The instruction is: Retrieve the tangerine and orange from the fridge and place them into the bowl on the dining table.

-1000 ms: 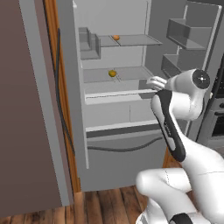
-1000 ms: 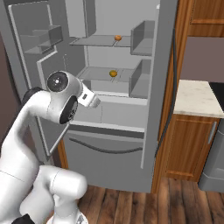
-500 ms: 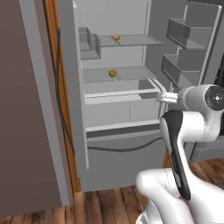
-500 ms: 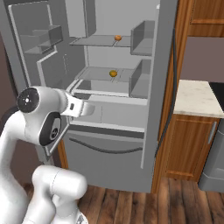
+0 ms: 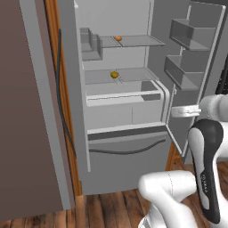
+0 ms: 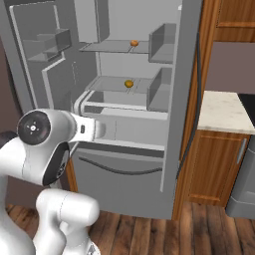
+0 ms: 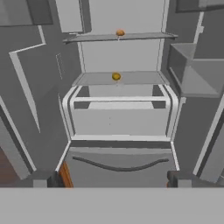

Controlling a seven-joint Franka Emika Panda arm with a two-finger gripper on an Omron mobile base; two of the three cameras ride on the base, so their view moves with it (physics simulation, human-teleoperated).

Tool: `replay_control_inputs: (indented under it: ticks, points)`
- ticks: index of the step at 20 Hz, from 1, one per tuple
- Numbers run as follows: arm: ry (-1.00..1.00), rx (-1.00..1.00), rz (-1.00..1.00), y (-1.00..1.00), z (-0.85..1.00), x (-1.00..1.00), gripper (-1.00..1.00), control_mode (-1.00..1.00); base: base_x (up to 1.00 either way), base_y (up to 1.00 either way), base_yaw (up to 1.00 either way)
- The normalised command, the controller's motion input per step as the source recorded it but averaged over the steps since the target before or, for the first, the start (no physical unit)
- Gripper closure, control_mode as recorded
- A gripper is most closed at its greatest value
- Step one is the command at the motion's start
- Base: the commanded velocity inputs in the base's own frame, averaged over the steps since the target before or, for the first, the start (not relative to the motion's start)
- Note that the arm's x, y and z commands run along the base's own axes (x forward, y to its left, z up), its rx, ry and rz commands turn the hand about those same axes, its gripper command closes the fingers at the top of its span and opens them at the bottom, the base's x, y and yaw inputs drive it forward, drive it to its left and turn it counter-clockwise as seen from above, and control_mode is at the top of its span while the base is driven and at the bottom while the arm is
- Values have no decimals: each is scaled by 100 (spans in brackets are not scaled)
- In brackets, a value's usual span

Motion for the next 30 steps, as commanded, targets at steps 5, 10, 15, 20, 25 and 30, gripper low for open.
replay_control_inputs:
  ticks: [5,10,15,20,25,30]
  points:
    - [15,-3,8,3,21,-1,-100,-100,0,0,0]
    - [13,0,1,0,40,0,-100,-100,0,0,0]
    - [0,-1,2,0,22,-28,-100,-100,0,0,0]
    - [-1,-1,2,0,4,-54,-100,-100,0,0,0]
    - [-3,-3,1,2,-6,-13,-100,100,0,2,1]
    - [0,0,0,0,0,0,-100,100,13,2,1]
